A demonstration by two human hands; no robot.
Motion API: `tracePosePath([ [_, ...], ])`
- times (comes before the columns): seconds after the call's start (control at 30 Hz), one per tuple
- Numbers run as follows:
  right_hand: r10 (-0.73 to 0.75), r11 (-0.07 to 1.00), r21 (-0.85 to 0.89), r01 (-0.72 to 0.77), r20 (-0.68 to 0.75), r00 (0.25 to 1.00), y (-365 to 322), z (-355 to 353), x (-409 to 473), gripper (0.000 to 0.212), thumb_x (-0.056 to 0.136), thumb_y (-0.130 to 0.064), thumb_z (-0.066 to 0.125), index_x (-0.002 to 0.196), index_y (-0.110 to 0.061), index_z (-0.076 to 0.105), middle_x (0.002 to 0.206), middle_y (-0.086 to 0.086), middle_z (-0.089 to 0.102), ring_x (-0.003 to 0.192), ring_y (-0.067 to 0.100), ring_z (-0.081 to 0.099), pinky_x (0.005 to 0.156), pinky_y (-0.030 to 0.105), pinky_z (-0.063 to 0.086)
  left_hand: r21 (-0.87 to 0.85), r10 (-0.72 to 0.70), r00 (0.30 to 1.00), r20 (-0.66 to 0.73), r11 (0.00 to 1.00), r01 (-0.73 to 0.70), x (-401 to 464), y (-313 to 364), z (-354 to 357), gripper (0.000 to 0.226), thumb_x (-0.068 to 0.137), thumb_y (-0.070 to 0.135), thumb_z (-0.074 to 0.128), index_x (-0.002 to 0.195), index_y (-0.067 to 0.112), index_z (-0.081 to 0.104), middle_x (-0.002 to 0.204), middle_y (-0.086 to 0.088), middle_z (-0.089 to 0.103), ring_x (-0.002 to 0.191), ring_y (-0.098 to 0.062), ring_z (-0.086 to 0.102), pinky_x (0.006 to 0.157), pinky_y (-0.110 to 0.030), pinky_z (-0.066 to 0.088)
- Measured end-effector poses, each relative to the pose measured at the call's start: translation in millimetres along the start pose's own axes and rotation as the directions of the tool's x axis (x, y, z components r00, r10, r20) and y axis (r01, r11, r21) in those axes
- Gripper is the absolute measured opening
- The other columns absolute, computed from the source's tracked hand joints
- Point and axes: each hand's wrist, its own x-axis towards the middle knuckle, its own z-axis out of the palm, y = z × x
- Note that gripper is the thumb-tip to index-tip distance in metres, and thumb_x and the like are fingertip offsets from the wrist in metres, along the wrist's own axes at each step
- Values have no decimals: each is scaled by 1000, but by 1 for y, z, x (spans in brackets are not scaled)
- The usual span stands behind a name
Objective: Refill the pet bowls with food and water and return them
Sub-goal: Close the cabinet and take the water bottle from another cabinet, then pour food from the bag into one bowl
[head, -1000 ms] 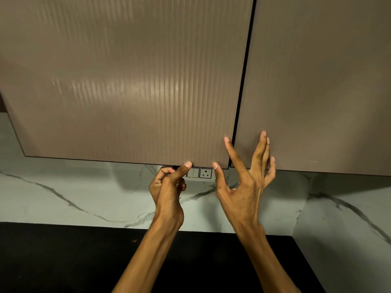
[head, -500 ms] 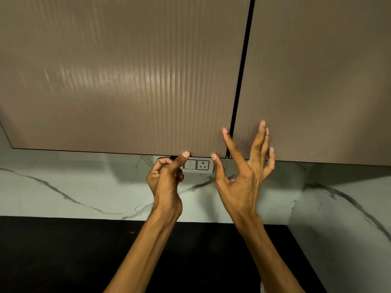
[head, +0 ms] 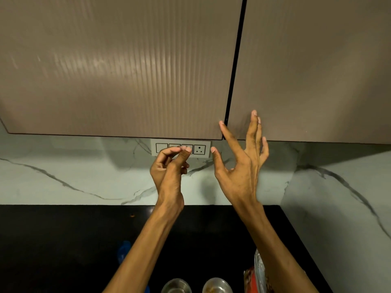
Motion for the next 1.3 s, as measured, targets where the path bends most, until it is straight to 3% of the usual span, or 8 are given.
tracePosePath([
  [0.17,39,995,91,-42,41,998,3,-10,-22,61,92,-30,76,150,-29,56,175,12,14,163,22,13,127,60,12,59,4,1000,25,998,-5,-16,-9,-7,19,81,6,82,95,10,71,91,-7,74,64,-14,60,62,-31,47],
  [0.37,115,990,70,-122,98,989,10,-22,-59,60,92,-32,73,149,-27,56,171,12,27,159,26,26,124,60,22,119,-64,997,44,991,58,-42,-25,-18,18,82,6,81,97,10,71,95,-6,77,65,-13,60,63,-28,49],
  [0.6,237,966,77,-248,136,962,8,-44,-100,55,92,-34,71,146,-30,59,170,4,31,156,16,31,122,39,23,175,-150,985,85,976,134,-74,-43,-32,18,83,8,81,98,11,73,100,-7,77,66,-10,61,63,-25,51],
  [0.73,275,953,88,-289,145,951,8,-58,-121,52,93,-35,71,144,-29,61,169,2,36,155,10,31,122,42,28,174,-211,972,103,966,191,-92,-53,-39,16,84,4,80,97,9,73,98,-8,77,65,-11,60,62,-23,51],
  [0.9,344,928,70,-365,210,915,7,-72,-151,51,93,-34,72,143,-32,61,167,-2,38,154,3,30,118,27,21,191,-276,953,129,949,249,-114,-67,-49,16,84,3,80,98,5,73,94,-8,77,66,-13,59,61,-24,49],
  [1.03,402,899,73,-432,255,879,11,-82,-177,48,96,-32,74,142,-34,62,166,-5,41,154,6,33,122,41,32,221,-317,939,135,933,283,-129,-78,-59,23,82,4,82,103,3,73,96,-7,77,67,-14,60,60,-23,50],
  [1.2,468,862,58,-504,296,833,15,-97,-206,46,96,-31,75,141,-31,64,158,-10,51,149,-2,37,120,36,35,285,-370,916,155,904,318,-148,-93,-74,24,82,4,83,104,7,74,97,-7,78,72,-15,64,61,-23,51],
  [1.3,519,822,77,-565,308,797,19,-109,-221,43,96,-30,75,138,-32,67,152,-14,55,147,-1,41,121,40,37,334,-402,901,166,882,332,-159,-102,-82,24,83,4,81,105,11,75,100,-5,79,80,-17,72,64,-23,54],
])
